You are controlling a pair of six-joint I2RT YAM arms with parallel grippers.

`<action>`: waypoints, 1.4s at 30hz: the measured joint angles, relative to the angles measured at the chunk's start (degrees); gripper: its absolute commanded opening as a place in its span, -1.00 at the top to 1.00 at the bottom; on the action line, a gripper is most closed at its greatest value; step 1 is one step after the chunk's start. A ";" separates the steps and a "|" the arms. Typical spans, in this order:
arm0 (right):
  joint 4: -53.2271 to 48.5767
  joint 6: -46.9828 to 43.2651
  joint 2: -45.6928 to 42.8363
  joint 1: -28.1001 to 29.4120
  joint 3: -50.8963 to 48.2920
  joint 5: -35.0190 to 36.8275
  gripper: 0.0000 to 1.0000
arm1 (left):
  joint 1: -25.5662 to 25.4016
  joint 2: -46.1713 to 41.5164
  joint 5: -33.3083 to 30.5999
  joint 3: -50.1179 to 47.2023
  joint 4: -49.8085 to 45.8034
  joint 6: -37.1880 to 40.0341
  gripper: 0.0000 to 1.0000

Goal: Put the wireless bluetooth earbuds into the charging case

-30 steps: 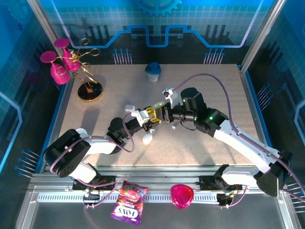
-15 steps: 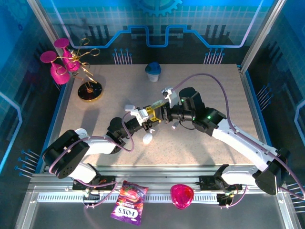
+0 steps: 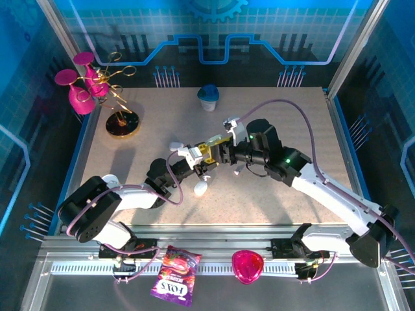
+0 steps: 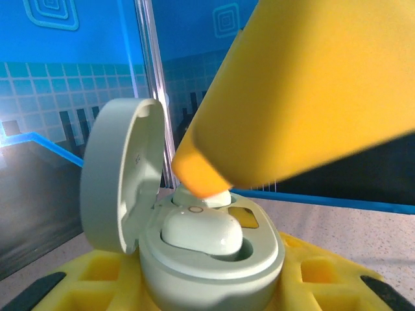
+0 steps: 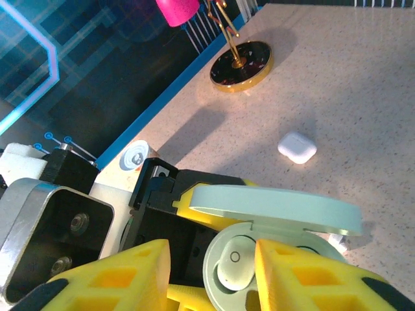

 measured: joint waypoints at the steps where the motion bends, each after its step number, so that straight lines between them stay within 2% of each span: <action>1: 0.00 -0.15 -0.50 0.00 -0.02 0.52 0.13 | 0.00 0.00 0.00 0.09 0.00 0.00 0.59; 3: 0.04 -0.37 -1.44 0.00 -0.04 1.05 0.06 | 0.00 0.00 0.00 0.20 0.00 0.00 0.59; 6: 0.31 -0.74 -3.39 0.00 -0.66 1.22 -0.16 | -0.09 0.02 0.00 0.20 0.00 0.02 0.59; 11: 0.94 -1.86 -6.84 0.00 -2.29 2.75 -0.71 | -0.11 0.02 1.20 0.20 0.00 0.39 0.59; 14: 0.94 -1.99 -7.89 -0.13 -2.34 4.31 -0.87 | -0.09 0.04 2.71 0.20 0.00 0.81 0.59; 17: 0.50 -1.18 -7.98 -1.33 -2.27 5.40 -0.90 | -0.09 0.20 4.87 0.20 0.00 1.95 0.60; 25: -2.43 3.76 -4.50 -6.16 -0.76 5.29 -0.82 | -0.09 0.42 8.92 0.13 0.00 3.76 0.59; 31: -5.01 5.11 -2.93 -6.25 -0.35 4.59 -0.79 | -0.09 0.44 9.07 0.07 -0.24 3.69 0.60; 37: -4.98 6.54 -5.92 -6.25 -3.65 3.54 -0.78 | -0.09 0.44 7.72 0.09 0.04 3.32 0.60; 42: -0.07 12.02 -8.90 -6.91 -9.18 -0.96 -0.76 | -0.09 0.44 6.88 0.09 0.02 3.10 0.59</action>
